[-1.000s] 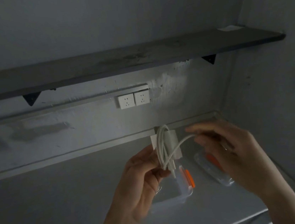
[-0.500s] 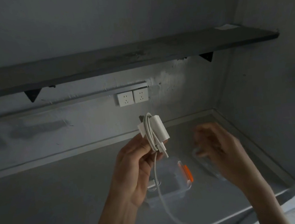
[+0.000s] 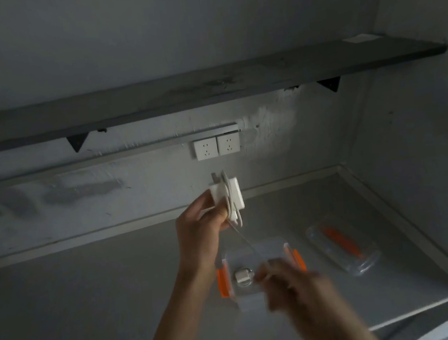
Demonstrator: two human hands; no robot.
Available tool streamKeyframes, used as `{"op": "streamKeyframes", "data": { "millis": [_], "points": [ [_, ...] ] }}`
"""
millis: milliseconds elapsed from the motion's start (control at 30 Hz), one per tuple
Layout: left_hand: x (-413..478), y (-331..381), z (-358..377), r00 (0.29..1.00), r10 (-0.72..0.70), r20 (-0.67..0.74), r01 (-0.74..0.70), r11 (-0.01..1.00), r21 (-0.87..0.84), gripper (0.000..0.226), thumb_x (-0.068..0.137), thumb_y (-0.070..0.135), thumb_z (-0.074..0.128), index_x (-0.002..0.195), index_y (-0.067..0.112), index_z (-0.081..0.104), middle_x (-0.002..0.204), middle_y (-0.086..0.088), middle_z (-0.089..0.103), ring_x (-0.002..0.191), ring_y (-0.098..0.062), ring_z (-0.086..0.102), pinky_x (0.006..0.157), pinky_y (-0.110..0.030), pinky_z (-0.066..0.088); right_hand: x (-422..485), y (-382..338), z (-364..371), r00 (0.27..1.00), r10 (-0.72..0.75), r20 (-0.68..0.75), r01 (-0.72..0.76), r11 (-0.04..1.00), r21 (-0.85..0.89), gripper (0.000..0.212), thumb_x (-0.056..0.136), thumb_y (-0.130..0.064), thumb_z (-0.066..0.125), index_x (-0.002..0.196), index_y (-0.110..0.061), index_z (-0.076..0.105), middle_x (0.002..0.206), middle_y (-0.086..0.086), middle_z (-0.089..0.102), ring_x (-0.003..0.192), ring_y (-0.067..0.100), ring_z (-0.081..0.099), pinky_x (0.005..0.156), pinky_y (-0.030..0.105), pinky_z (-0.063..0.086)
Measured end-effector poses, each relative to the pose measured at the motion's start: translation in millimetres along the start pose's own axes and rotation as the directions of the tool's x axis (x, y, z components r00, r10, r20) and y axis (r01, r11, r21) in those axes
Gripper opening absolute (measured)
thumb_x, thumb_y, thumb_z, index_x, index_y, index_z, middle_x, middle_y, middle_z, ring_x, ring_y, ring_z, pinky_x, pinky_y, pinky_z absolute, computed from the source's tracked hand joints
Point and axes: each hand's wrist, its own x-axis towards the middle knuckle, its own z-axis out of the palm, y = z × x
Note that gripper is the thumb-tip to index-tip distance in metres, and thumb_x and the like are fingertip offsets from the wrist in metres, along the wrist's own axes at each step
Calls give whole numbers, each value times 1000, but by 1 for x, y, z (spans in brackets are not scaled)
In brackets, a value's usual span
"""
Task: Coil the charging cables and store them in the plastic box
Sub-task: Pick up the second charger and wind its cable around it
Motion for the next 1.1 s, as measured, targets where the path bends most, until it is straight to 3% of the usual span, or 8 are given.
{"op": "streamKeyframes", "data": {
  "millis": [67,167,367,500,600,733,933,1100],
  "points": [
    [-11,-4,-4,998,-20,64,10,988,152,29,79,1,73,79,29,79,77,0,79,71,-10,71,69,-28,59,17,-3,-45,949,-239,-207,104,854,-509,18,84,-31,48,97,-35,61,79,-13,69,69,7,64,53,23,49],
    [-41,-5,-3,962,-75,263,13,973,230,24,68,16,76,87,29,80,88,-3,80,78,-9,74,71,-26,58,58,-12,-90,850,-494,-185,237,672,-702,30,98,-36,46,90,-30,74,84,-8,74,77,20,65,65,29,50],
    [-49,23,-16,883,-60,466,49,998,35,30,71,16,74,100,9,78,88,-10,79,80,-14,72,66,-20,54,79,4,-80,916,-379,-134,297,862,-412,34,97,-36,50,106,-17,76,101,-1,70,96,20,61,83,26,50],
    [-52,24,-18,827,-90,555,209,966,-154,22,75,4,63,91,5,77,78,-7,74,73,-16,69,64,-23,55,68,8,-54,974,-177,-142,173,984,-46,18,88,-22,56,95,-22,73,91,-8,68,80,11,66,70,18,50],
    [-50,20,-19,848,-195,492,378,874,-305,29,77,5,55,96,-5,75,89,-18,75,86,-29,72,65,-25,59,60,4,-43,998,-27,-60,41,968,248,13,89,-22,59,90,-27,71,81,-10,71,62,1,65,58,10,48],
    [-46,14,-19,873,-248,419,392,869,-302,33,77,9,52,95,-4,77,93,-21,75,87,-32,69,63,-27,58,50,2,-29,994,4,-110,52,864,501,14,90,-12,63,98,-20,70,78,2,72,65,10,65,52,24,50],
    [-45,4,-17,845,-337,416,467,842,-268,44,84,9,35,115,9,67,90,-25,67,64,-34,65,60,-37,49,43,8,-12,942,-84,-325,78,996,-31,11,94,-23,61,96,-33,60,90,-16,63,75,7,64,59,9,44],
    [-56,-5,-14,826,-332,456,428,895,-124,49,92,5,33,109,31,70,97,-10,64,63,-17,57,60,-34,50,53,0,-29,920,-160,-357,162,986,-25,9,91,-35,59,98,-32,65,95,-20,61,86,4,65,70,15,52]
  ]
}}
